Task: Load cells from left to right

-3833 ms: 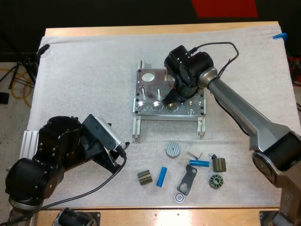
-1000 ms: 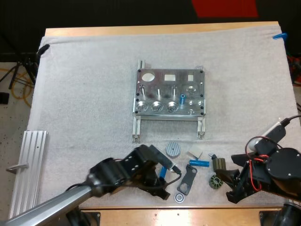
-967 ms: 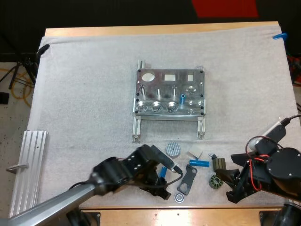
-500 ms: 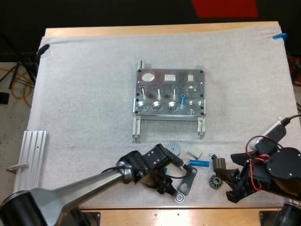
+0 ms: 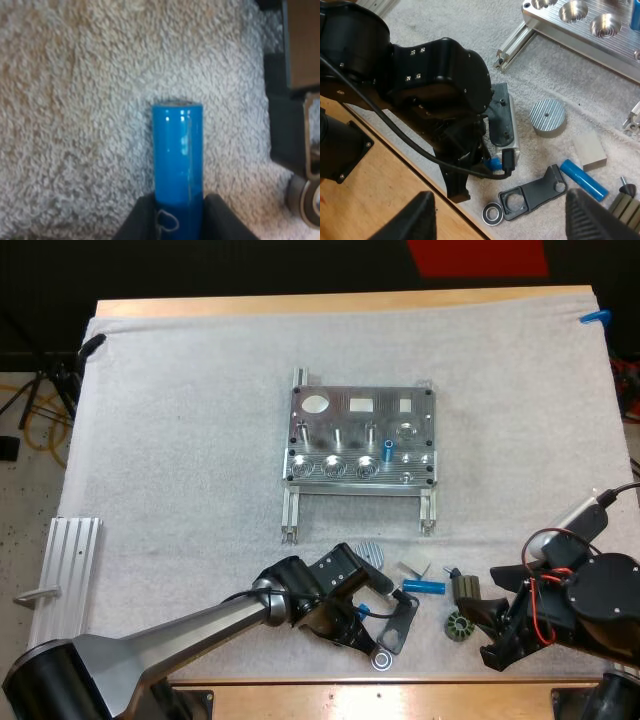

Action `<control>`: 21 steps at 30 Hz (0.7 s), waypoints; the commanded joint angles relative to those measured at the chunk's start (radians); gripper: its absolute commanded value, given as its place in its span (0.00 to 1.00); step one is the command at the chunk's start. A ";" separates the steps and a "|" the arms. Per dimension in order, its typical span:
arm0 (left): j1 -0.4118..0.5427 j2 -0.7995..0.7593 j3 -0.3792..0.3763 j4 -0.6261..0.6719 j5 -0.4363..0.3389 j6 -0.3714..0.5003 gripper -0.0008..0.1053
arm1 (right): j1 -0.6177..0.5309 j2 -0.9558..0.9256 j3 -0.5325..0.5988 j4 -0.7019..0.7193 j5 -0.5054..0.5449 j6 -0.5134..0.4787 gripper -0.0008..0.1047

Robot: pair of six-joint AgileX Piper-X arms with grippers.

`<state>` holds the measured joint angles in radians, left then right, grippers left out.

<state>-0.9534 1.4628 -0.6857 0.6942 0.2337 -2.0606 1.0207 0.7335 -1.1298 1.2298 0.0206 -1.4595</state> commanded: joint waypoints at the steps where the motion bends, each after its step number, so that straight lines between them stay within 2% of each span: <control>1: -0.004 0.004 -0.007 0.014 0.007 0.019 0.03 | 0.001 -0.002 -0.001 -0.007 -0.003 0.001 0.53; 7: -0.004 -0.070 -0.030 0.036 -0.020 0.106 0.01 | 0.001 -0.002 -0.001 -0.007 -0.003 0.001 0.53; 10: -0.006 -0.164 -0.064 0.086 -0.087 0.188 0.01 | 0.001 -0.002 -0.001 -0.007 -0.003 0.001 0.53; 12: -0.006 -0.255 -0.085 0.139 -0.115 0.273 0.01 | 0.001 -0.002 -0.001 -0.007 -0.003 0.001 0.53; 21: -0.006 -0.584 -0.091 0.302 -0.140 0.428 0.01 | 0.001 -0.002 -0.001 -0.007 0.005 0.001 0.53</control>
<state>-0.9534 0.9121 -0.7732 0.9791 0.1077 -1.6534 1.0207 0.7335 -1.1298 1.2298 0.0206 -1.4595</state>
